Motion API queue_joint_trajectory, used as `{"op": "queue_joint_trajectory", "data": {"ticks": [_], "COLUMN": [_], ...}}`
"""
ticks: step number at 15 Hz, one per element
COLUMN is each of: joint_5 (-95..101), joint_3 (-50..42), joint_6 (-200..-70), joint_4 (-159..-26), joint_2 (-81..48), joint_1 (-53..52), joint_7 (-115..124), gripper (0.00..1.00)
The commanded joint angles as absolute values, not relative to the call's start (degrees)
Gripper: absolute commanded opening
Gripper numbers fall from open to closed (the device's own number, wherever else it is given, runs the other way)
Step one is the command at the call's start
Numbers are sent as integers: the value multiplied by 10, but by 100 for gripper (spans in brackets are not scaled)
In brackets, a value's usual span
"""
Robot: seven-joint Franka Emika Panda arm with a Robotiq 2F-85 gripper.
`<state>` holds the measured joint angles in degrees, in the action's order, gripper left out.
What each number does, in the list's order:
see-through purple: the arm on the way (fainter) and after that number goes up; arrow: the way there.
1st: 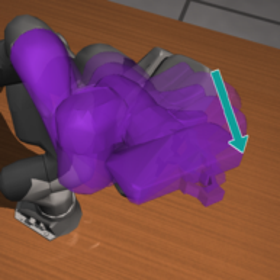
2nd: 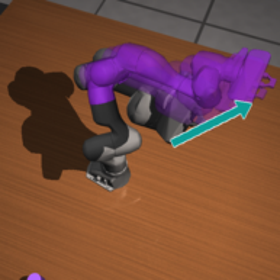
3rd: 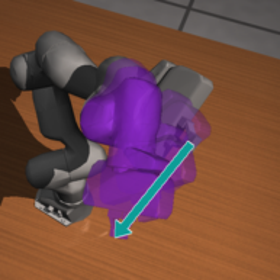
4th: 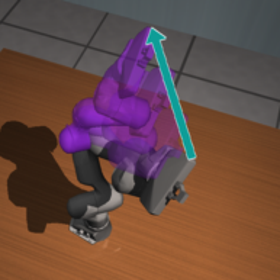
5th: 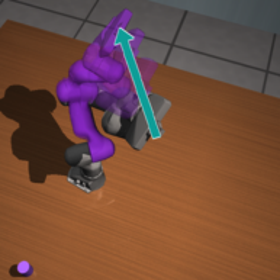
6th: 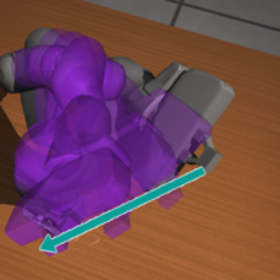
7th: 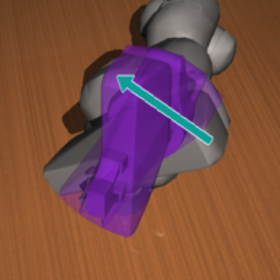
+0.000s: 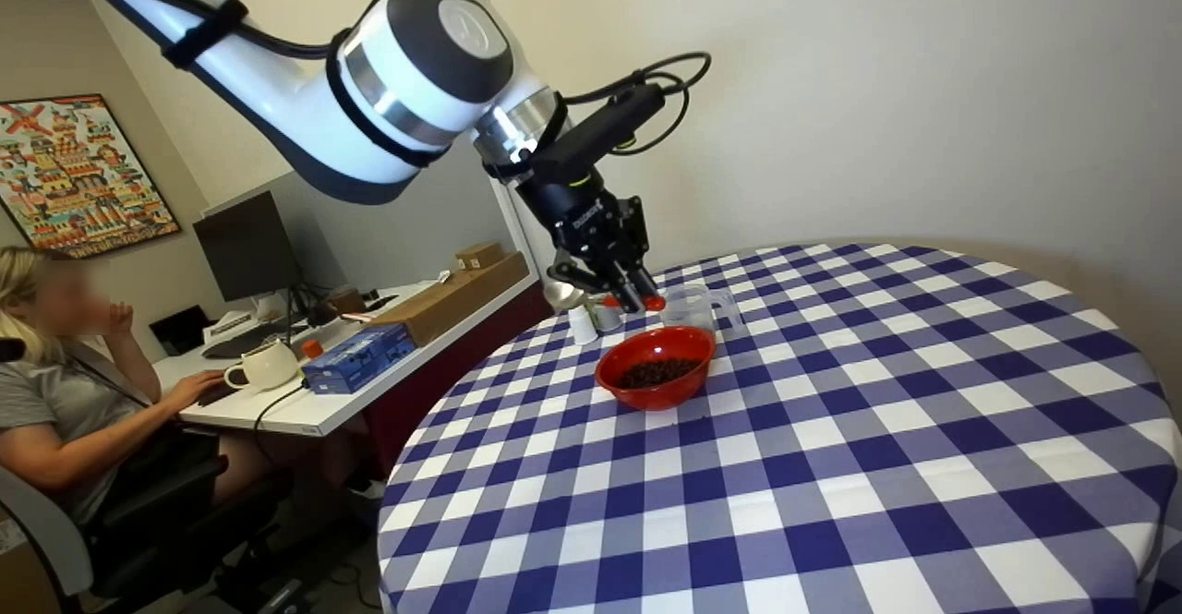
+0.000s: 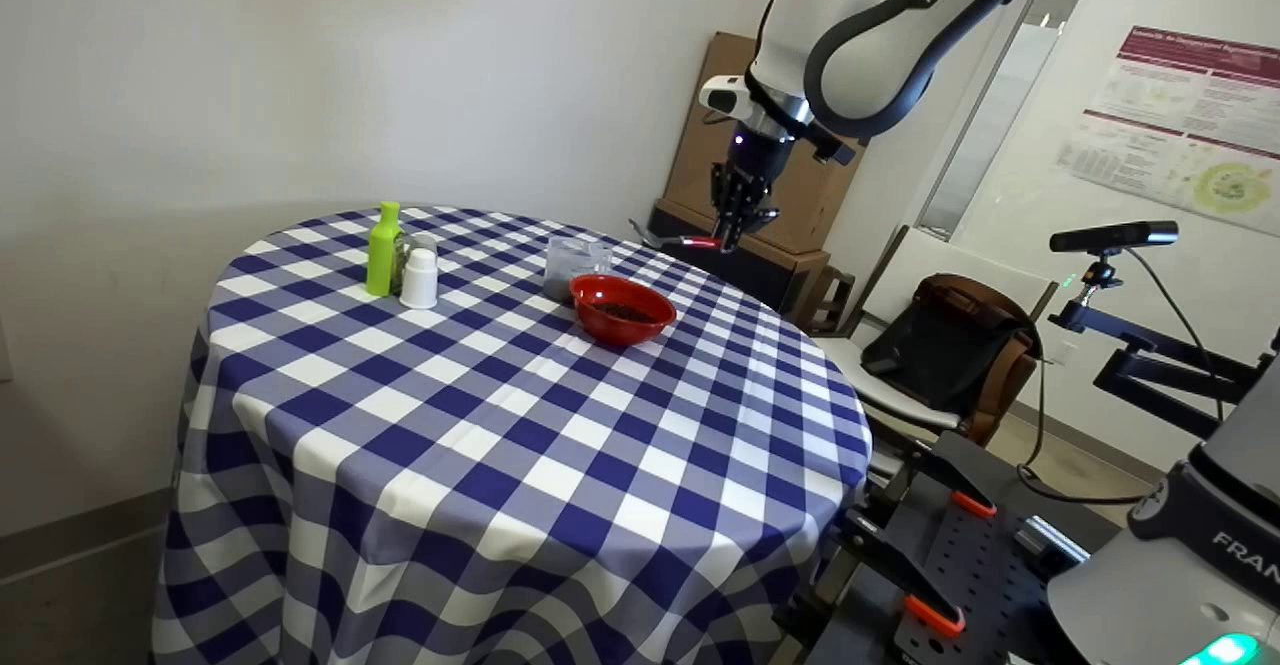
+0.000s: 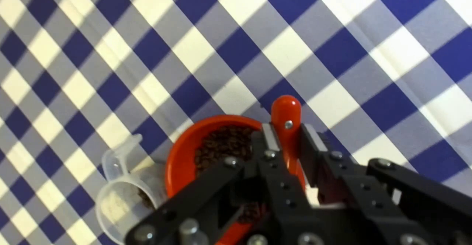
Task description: Put some of the contents of the orange bowl into the clear cup using the orange spoon
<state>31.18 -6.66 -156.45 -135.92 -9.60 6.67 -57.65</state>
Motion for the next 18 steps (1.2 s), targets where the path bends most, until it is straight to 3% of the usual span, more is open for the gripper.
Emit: {"op": "queue_joint_trajectory", "data": {"ticks": [1, 5, 9, 17, 18], "joint_5": [475, 670, 865, 1069, 1086], "joint_3": [-159, -255, -282, -250, -160], "joint_6": [-1587, -1595, -1576, -1488, -1448], "joint_4": [-1302, -1248, -1233, -1217, -1216], "joint_2": [-119, -157, -195, -286, -278], "joint_1": [5, -71, -109, -126, -47], "joint_7": [-463, -323, -148, 91, 89], "gripper": [5, 5, 5, 5, 5]}}
